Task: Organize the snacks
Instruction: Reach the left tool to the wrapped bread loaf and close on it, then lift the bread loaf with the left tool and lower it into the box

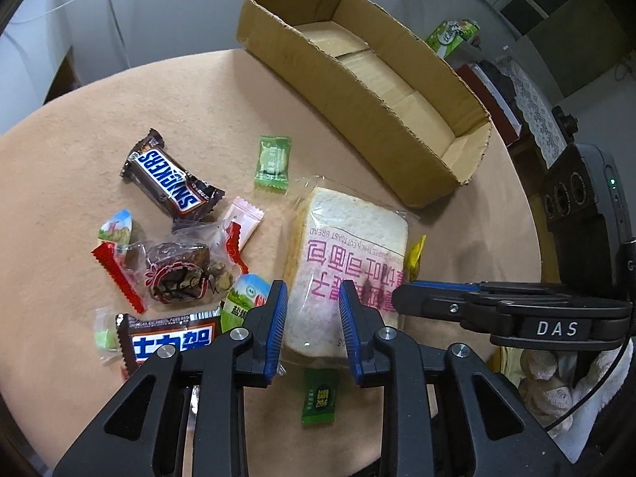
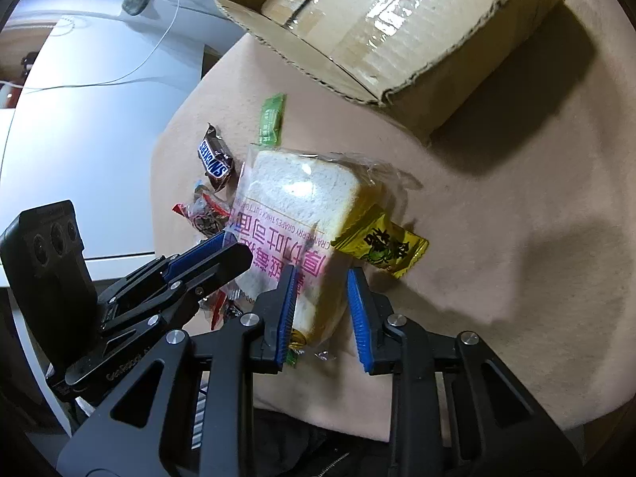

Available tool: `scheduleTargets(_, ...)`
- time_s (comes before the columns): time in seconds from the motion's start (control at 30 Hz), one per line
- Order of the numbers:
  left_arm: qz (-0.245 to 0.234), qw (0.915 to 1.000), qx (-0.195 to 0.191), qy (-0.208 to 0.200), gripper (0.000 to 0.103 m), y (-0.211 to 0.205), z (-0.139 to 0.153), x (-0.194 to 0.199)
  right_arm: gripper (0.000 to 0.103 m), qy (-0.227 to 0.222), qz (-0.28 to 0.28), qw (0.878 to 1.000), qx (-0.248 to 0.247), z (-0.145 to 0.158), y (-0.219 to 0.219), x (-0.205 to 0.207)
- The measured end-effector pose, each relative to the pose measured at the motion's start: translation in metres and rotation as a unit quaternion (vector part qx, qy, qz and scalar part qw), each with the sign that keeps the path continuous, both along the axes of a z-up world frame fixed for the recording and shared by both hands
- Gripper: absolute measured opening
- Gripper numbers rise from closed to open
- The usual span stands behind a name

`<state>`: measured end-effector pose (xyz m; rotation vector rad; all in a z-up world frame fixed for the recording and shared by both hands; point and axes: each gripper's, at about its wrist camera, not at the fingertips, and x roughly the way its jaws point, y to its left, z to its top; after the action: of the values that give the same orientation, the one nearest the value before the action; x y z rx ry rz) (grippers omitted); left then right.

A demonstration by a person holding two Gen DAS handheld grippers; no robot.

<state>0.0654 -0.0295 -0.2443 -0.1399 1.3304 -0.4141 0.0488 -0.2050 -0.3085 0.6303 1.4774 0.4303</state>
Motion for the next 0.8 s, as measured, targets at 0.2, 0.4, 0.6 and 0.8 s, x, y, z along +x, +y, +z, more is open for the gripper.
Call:
scheduleTargets(0.2, 0.003, 0.9999, -0.01, 0.003, 0.025, 0.003, -0.004, 0.001, 0.028, -0.006, 0.009, 1.0, -0.004, 0.003, 0.003, 0.0)
scheduleTargets(0.4, -0.005, 0.9999, -0.013, 0.004, 0.025, 0.001, 0.0, -0.006, 0.027, -0.006, 0.004, 1.0, -0.002, 0.002, 0.0, -0.001)
scheduleTargets(0.6, 0.014, 0.9997, -0.02, 0.005, 0.041, 0.008, -0.013, -0.004, 0.027, -0.015, 0.017, 1.0, -0.013, 0.002, 0.004, 0.0)
scheduleTargets(0.8, 0.009, 0.9997, -0.024, -0.002, 0.038, 0.004, -0.001, -0.012, 0.027, -0.033, 0.02, 0.999, -0.022, 0.016, 0.009, -0.004)
